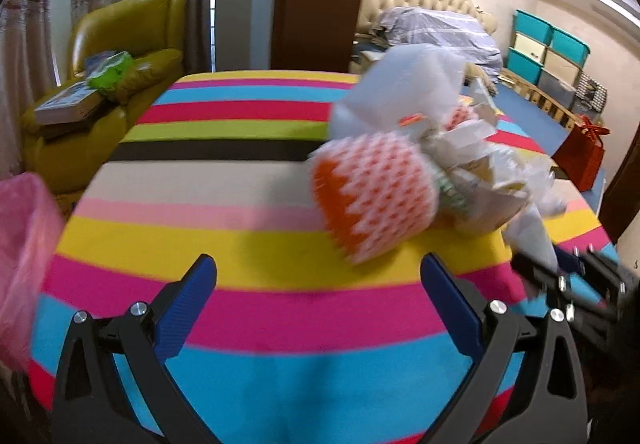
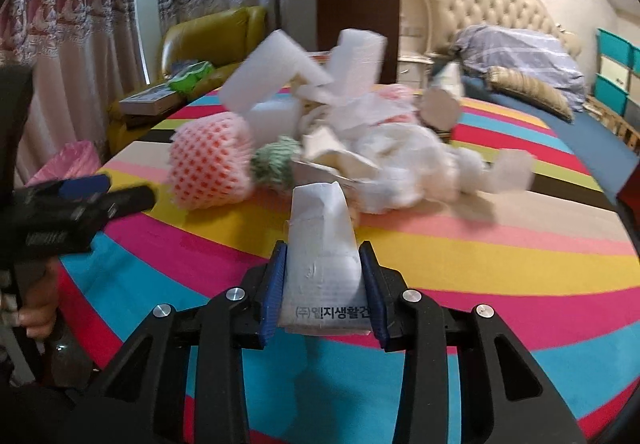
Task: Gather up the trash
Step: 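Grasp the white paper packet with the right tool while the left tool grasps the foam-netted orange, then carry the netted orange with the left tool while the right tool carries the packet, both into the pink bin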
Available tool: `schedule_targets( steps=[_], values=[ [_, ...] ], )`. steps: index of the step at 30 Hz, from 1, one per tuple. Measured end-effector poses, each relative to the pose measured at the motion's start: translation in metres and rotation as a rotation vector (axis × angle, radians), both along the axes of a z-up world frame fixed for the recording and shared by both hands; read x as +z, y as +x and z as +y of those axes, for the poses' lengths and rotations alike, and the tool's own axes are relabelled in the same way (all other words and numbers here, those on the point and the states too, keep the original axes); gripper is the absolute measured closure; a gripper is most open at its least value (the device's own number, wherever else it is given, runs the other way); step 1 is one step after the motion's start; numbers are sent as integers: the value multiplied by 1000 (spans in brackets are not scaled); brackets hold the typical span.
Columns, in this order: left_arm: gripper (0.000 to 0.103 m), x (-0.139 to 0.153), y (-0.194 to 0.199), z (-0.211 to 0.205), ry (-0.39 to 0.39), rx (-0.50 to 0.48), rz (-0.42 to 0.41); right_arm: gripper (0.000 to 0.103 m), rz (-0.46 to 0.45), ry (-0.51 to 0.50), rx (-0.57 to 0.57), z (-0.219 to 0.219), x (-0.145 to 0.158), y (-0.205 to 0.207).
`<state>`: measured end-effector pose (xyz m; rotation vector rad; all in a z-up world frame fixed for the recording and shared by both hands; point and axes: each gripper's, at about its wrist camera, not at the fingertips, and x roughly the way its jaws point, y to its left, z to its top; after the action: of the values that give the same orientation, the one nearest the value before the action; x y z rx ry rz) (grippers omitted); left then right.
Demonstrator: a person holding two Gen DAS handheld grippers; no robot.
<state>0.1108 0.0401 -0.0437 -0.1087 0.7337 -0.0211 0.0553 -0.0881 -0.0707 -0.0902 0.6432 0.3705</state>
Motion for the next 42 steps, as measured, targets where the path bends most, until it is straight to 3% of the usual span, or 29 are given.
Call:
schedule_targets(
  steps=[6, 13, 16, 20, 33, 42],
  values=[
    [7, 3, 41, -30, -5, 16, -12, 67, -33, 26, -39, -25, 1, -10],
    [53, -7, 68, -46, -7, -14, 13, 67, -54, 47, -45, -34, 4, -17],
    [62, -5, 55, -43, -27, -28, -28, 67, -59, 45, -44, -34, 3, -18],
    [64, 1, 33, -42, 26, -32, -75, 67, -67, 45, -40, -27, 2, -23],
    [63, 5, -37, -14, 71, -31, -122, 66, -116, 34, 13, 7, 9, -39],
    [63, 6, -66, 11, 81, 26, -159, 66, -185, 42, 40, 31, 23, -48]
  ],
)
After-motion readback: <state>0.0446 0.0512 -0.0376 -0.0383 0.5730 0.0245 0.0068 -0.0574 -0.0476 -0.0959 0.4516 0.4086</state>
